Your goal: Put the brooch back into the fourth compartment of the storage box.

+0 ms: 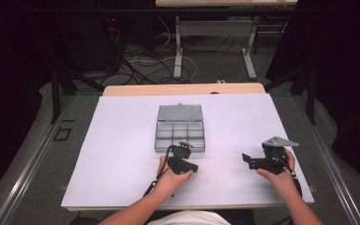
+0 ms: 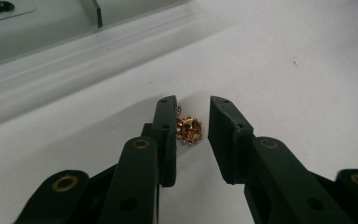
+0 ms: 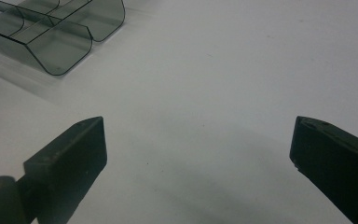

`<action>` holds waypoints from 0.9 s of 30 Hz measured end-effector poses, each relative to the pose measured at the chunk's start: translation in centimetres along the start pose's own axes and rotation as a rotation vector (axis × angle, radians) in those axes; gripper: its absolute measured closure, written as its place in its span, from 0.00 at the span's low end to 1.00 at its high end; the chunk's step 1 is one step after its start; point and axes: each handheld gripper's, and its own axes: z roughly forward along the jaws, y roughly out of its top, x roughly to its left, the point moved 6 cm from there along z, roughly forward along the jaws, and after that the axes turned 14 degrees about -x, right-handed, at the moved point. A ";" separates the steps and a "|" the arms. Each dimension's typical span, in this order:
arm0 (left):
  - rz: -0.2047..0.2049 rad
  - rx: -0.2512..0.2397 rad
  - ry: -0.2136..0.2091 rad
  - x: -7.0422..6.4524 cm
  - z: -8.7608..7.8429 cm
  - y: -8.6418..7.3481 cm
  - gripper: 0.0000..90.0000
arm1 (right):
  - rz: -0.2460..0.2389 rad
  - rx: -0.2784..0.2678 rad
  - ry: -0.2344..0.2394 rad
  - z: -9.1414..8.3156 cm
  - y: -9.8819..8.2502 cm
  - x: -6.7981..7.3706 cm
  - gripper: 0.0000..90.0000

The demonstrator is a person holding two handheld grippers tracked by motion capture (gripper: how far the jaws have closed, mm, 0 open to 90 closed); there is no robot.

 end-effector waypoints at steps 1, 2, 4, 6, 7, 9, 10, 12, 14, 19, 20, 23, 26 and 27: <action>0.009 0.000 0.007 0.0 0.0 0.0 0.82 | -0.001 0.000 0.001 0.0 0.0 0.0 0.04; 0.012 0.000 0.012 0.0 0.0 0.0 0.83 | 0.002 0.004 0.008 0.0 0.0 0.0 0.04; 0.017 -0.001 0.013 0.0 0.0 0.0 0.83 | 0.002 0.004 0.009 0.0 0.0 0.1 0.04; 0.013 0.006 0.014 0.0 0.0 0.0 0.84 | -0.005 -0.001 0.003 0.1 0.0 0.0 0.04; 0.012 0.009 0.010 0.0 0.0 0.0 0.84 | -0.003 0.003 0.008 0.0 0.0 0.0 0.04; 0.008 0.008 0.002 0.1 0.0 0.1 0.84 | -0.002 0.004 0.009 0.0 0.0 0.0 0.04; 0.010 0.012 0.003 0.1 0.0 0.1 0.86 | -0.001 0.005 0.009 0.1 0.0 0.0 0.04; 0.001 0.013 -0.002 0.1 0.0 0.1 0.86 | -0.003 0.006 0.010 0.1 -0.1 0.0 0.04; 0.001 0.015 -0.009 0.2 0.0 0.1 0.86 | 0.003 0.008 0.011 0.1 -0.1 0.1 0.04; 0.014 0.021 -0.023 0.3 0.0 0.2 0.86 | -0.001 0.004 0.005 0.1 -0.1 0.0 0.05; 0.012 0.020 -0.024 0.3 0.0 0.2 0.86 | 0.002 0.008 0.011 0.1 -0.1 0.1 0.05; 0.010 0.022 -0.025 0.3 0.0 0.2 0.87 | -0.002 0.003 0.007 0.1 -0.1 0.0 0.05; 0.020 0.017 -0.029 0.4 -0.2 0.4 0.88 | 0.001 0.004 0.005 0.1 -0.1 0.0 0.05; 0.015 0.020 -0.021 0.3 -0.2 0.4 0.90 | 0.001 0.010 0.006 0.0 -0.1 0.0 0.05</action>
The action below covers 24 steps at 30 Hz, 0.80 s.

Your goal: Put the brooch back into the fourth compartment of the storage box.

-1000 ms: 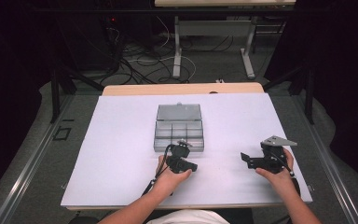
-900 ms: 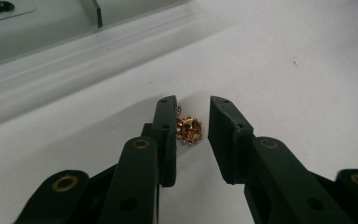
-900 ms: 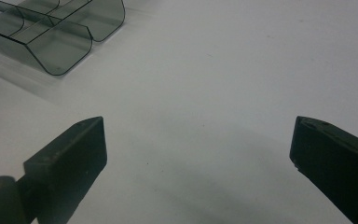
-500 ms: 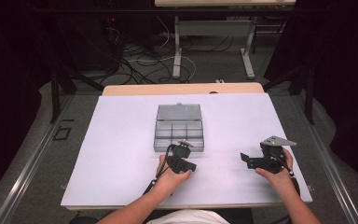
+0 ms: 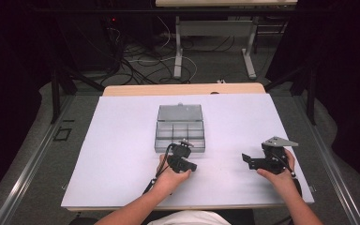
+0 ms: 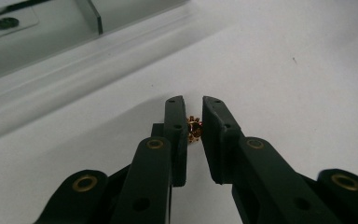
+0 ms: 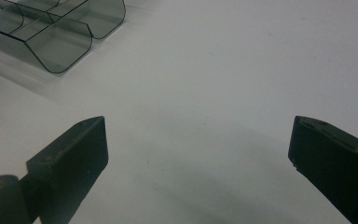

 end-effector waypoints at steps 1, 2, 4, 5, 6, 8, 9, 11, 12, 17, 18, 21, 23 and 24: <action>0.009 0.002 0.001 0.1 0.0 0.0 0.90 | 0.000 0.000 0.000 0.0 0.0 0.0 0.05; 0.008 0.001 0.000 0.1 0.0 0.0 0.90 | 0.000 -0.001 0.000 0.0 0.0 0.0 0.05; 0.010 0.001 0.000 0.2 0.0 0.0 0.90 | -0.002 -0.006 -0.003 0.1 0.0 0.0 0.05; 0.014 0.002 0.001 0.1 0.0 0.0 0.90 | -0.002 -0.007 -0.004 0.1 0.0 0.0 0.05; 0.013 -0.001 0.003 0.1 0.0 0.0 0.90 | -0.006 -0.007 -0.004 0.1 0.0 0.0 0.05; 0.013 0.001 0.000 0.1 0.0 0.0 0.90 | -0.006 -0.008 0.000 0.1 0.0 0.0 0.05; 0.012 0.001 0.000 0.1 0.0 0.0 0.90 | -0.001 -0.007 -0.002 0.1 0.0 0.0 0.05; 0.012 0.001 -0.001 0.1 0.0 0.0 0.90 | -0.003 -0.007 -0.006 0.1 0.0 0.0 0.05; 0.013 -0.001 -0.003 0.2 0.0 0.0 0.90 | -0.002 -0.007 -0.006 0.1 0.0 0.0 0.05; 0.004 -0.003 -0.008 0.1 -0.1 0.0 0.90 | 0.001 -0.005 0.001 0.0 0.0 0.0 0.05; 0.004 -0.002 -0.009 0.0 -0.1 0.0 0.90 | 0.003 -0.005 0.001 0.0 0.0 0.0 0.05; 0.005 -0.008 -0.010 0.0 -0.2 0.1 0.90 | 0.002 -0.005 0.001 0.0 0.0 0.0 0.05; 0.005 -0.012 -0.011 0.0 -0.4 0.2 0.90 | 0.002 -0.005 -0.001 0.0 0.0 0.0 0.05; 0.003 -0.014 -0.011 0.0 -0.4 0.3 0.90 | 0.000 -0.006 0.000 0.0 0.0 0.0 0.05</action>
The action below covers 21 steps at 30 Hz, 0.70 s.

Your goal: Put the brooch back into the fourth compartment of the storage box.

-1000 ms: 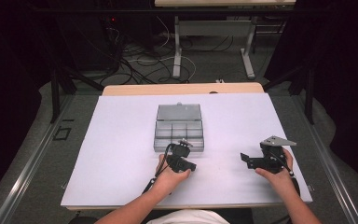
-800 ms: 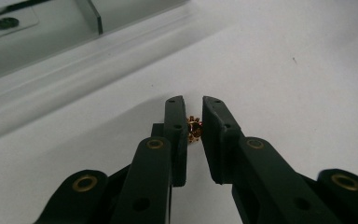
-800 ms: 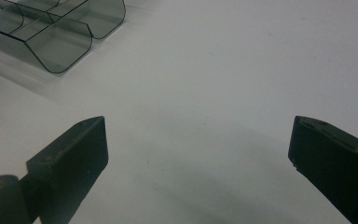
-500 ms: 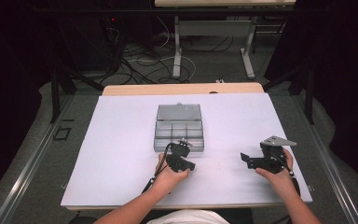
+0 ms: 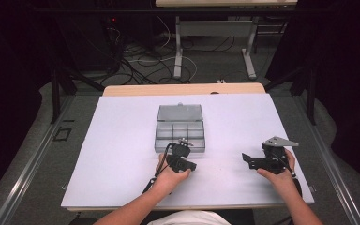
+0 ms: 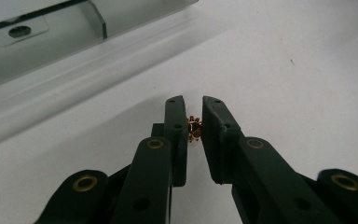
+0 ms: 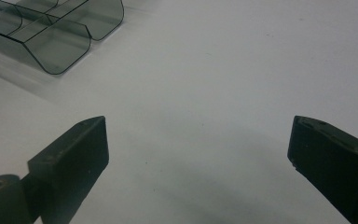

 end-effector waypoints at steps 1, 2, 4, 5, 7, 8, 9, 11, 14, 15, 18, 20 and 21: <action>-0.006 -0.004 0.000 0.0 0.0 0.1 0.90 | -0.002 0.000 0.001 0.0 0.0 0.0 0.05; -0.002 -0.007 0.000 0.0 -0.1 0.1 0.90 | 0.002 -0.001 0.000 0.0 0.0 0.0 0.05; 0.002 -0.011 -0.001 0.0 -0.2 0.2 0.90 | 0.002 -0.001 0.000 0.0 0.0 0.0 0.05; 0.001 -0.015 -0.001 0.0 -0.3 0.3 0.90 | -0.001 0.000 0.000 0.0 0.0 0.0 0.05; 0.002 -0.019 -0.002 0.1 -0.4 0.4 0.90 | -0.002 0.001 0.001 0.0 0.0 0.0 0.05; 0.002 -0.019 -0.002 0.1 -0.5 0.5 0.90 | -0.004 0.000 0.001 0.0 0.0 0.0 0.05; 0.001 -0.022 -0.001 0.1 -0.5 0.5 0.90 | 0.001 0.000 0.000 0.0 0.0 0.0 0.05; 0.008 -0.025 -0.002 0.1 -0.7 0.7 0.90 | -0.003 0.000 0.000 0.0 0.0 0.0 0.05; 0.007 -0.032 -0.002 0.1 -0.9 0.9 0.90 | -0.002 0.000 0.001 0.0 0.0 0.0 0.05; 0.004 -0.037 0.001 0.1 -1.0 1.0 0.90 | 0.000 0.000 0.001 0.0 0.0 0.0 0.05; 0.023 -0.044 0.002 0.2 -1.2 1.2 0.90 | -0.001 0.000 0.000 0.0 0.0 0.0 0.05; 0.025 -0.048 0.001 0.2 -1.4 1.3 0.90 | 0.001 -0.001 0.000 0.0 0.0 0.0 0.05; 0.010 -0.052 0.004 0.1 -1.4 1.4 0.90 | 0.000 -0.001 0.001 0.0 0.0 0.0 0.05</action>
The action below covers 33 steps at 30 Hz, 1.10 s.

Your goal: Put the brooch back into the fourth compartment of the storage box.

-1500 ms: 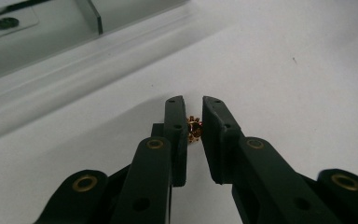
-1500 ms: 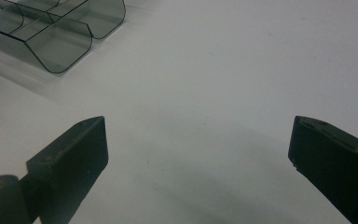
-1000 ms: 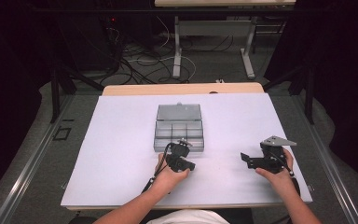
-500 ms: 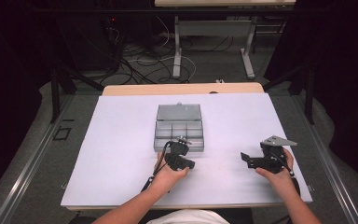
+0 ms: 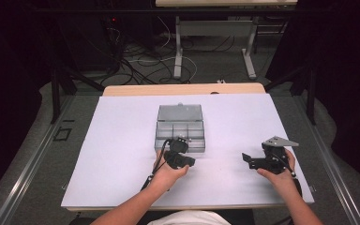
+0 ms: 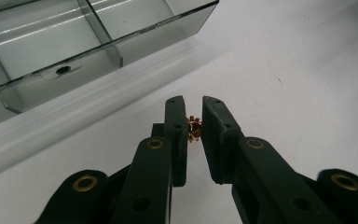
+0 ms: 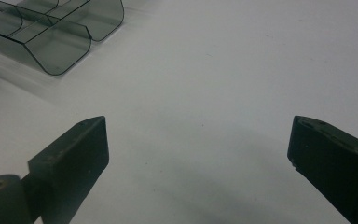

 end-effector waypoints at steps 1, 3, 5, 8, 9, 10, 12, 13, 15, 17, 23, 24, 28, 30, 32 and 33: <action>0.013 -0.004 0.001 0.1 -0.1 0.1 0.90 | -0.001 0.001 -0.001 0.0 0.0 0.0 0.05; 0.007 -0.010 0.002 0.1 -0.2 0.2 0.90 | -0.006 -0.001 -0.001 0.0 0.0 -0.1 0.05; 0.001 -0.015 0.001 0.2 -0.3 0.4 0.90 | -0.002 0.000 -0.001 0.0 0.0 0.0 0.05; 0.004 -0.022 0.008 0.4 -0.6 0.7 0.90 | -0.001 0.000 -0.001 0.0 0.0 0.0 0.05; 0.001 -0.026 0.011 0.4 -0.7 0.8 0.90 | -0.001 0.001 -0.001 0.0 0.0 0.0 0.05; -0.001 -0.030 0.007 0.5 -0.7 0.9 0.90 | -0.002 0.001 -0.002 0.0 0.0 0.0 0.05; -0.005 -0.033 0.009 0.6 -0.9 1.1 0.90 | 0.005 -0.001 -0.003 0.0 0.0 0.0 0.05; -0.003 -0.037 0.011 0.7 -1.0 1.2 0.90 | 0.004 -0.001 -0.003 0.0 0.0 0.0 0.05; -0.004 -0.043 0.016 0.8 -1.2 1.4 0.90 | 0.002 0.000 -0.003 0.0 0.0 0.0 0.05; -0.006 -0.048 0.015 1.0 -1.4 1.6 0.90 | 0.000 0.000 -0.002 0.0 0.0 0.0 0.05; -0.020 -0.067 0.027 1.4 -1.8 2.1 0.90 | 0.000 0.000 -0.001 0.0 0.0 0.0 0.05; -0.012 -0.067 0.024 1.5 -1.9 2.3 0.90 | -0.003 0.001 -0.002 0.0 0.0 0.0 0.05; -0.026 -0.079 0.033 1.7 -2.2 2.7 0.90 | -0.002 0.001 -0.002 0.0 0.0 0.0 0.05; -0.014 -0.078 0.035 1.8 -2.4 2.8 0.90 | 0.000 0.000 -0.001 0.0 0.0 0.0 0.05; -0.023 -0.084 0.034 1.9 -2.6 3.0 0.90 | 0.000 0.000 -0.002 0.0 0.0 0.0 0.05; -0.018 -0.085 0.034 1.9 -2.6 3.1 0.90 | 0.002 0.000 -0.003 0.0 0.0 0.0 0.06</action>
